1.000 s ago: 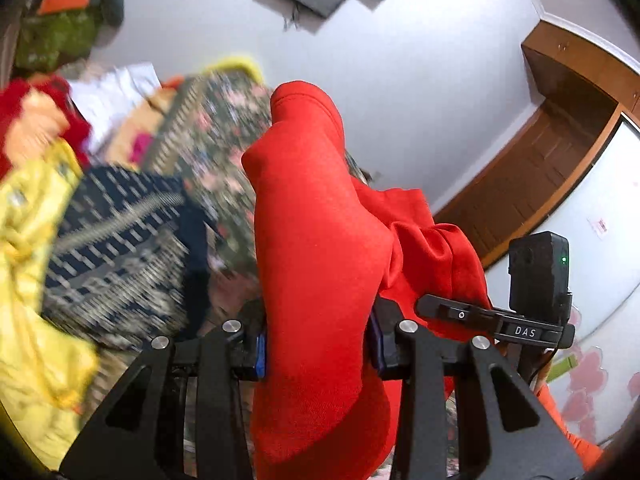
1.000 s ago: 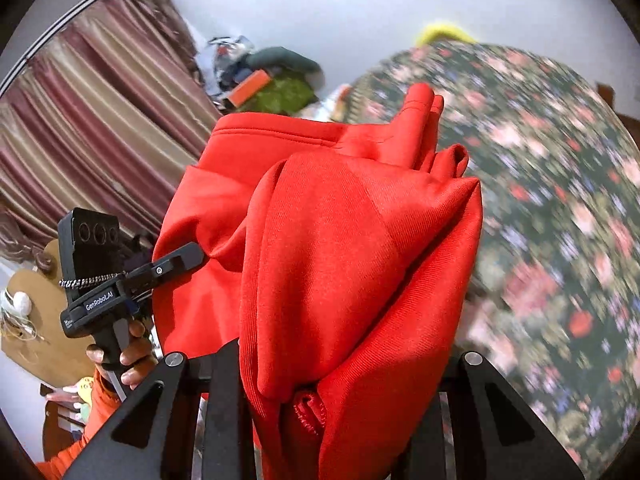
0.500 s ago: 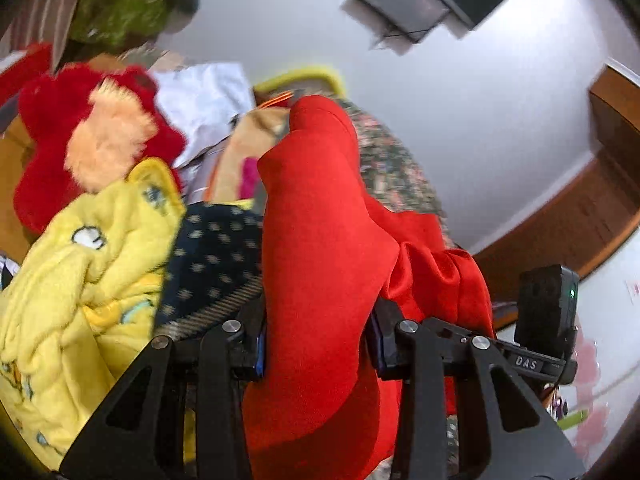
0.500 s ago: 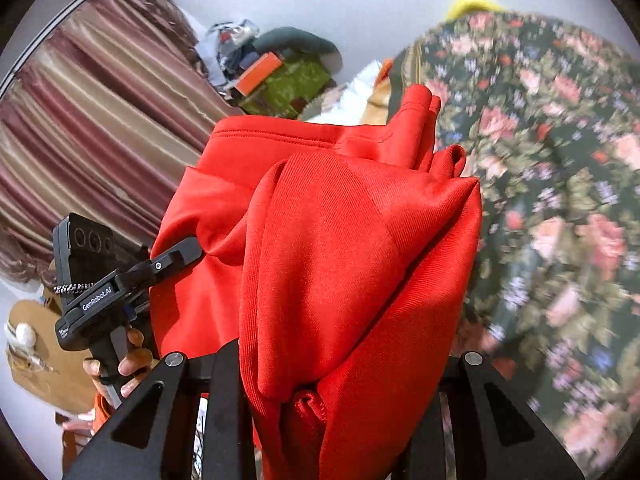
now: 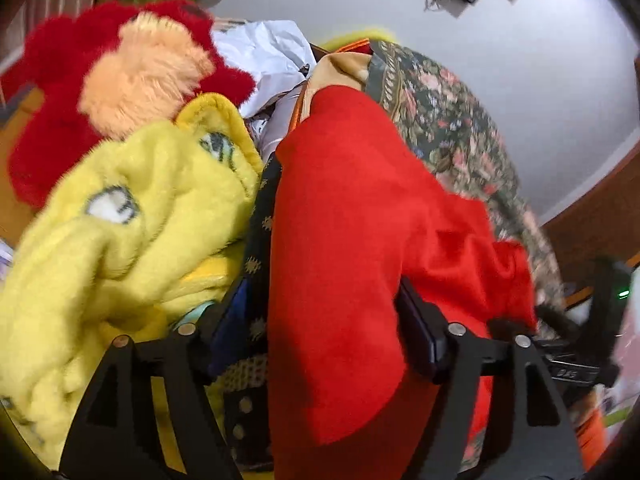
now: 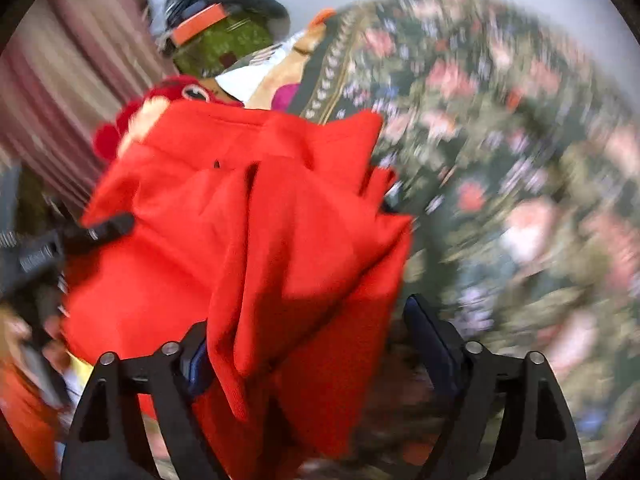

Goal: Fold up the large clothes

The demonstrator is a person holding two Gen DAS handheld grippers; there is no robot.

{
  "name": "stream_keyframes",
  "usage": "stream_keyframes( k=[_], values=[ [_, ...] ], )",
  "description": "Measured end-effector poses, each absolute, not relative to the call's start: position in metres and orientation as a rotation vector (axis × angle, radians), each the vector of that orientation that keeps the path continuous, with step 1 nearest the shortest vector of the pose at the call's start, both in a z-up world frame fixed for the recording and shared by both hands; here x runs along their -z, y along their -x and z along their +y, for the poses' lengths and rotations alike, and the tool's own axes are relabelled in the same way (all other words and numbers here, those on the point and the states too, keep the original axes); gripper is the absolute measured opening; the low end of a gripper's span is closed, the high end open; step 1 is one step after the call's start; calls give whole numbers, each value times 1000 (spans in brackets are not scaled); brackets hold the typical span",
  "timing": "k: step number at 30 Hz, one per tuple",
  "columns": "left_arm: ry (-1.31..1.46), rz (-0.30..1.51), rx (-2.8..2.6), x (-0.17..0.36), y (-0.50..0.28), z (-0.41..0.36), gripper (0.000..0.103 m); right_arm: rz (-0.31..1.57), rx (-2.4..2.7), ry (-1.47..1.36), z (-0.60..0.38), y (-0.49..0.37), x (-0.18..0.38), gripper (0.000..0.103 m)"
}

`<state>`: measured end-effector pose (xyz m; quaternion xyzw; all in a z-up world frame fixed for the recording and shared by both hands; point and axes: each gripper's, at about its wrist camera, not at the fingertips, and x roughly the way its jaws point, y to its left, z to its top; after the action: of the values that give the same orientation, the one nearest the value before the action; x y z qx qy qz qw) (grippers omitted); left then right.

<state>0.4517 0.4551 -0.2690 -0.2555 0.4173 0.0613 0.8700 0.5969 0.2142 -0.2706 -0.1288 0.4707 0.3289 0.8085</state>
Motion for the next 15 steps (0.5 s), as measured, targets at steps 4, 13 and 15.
stream_keyframes(
  k=[4, 13, 15],
  values=[
    [412, 855, -169, 253, -434, 431, 76, 902, -700, 414, 218, -568, 252, 84],
    [294, 870, -202, 257, -395, 404, 92, 1042, -727, 423, 210, -547, 301, 84],
    [324, 880, -208, 260, -388, 403, 92, 1113, -735, 322, 193, -554, 305, 84]
  ],
)
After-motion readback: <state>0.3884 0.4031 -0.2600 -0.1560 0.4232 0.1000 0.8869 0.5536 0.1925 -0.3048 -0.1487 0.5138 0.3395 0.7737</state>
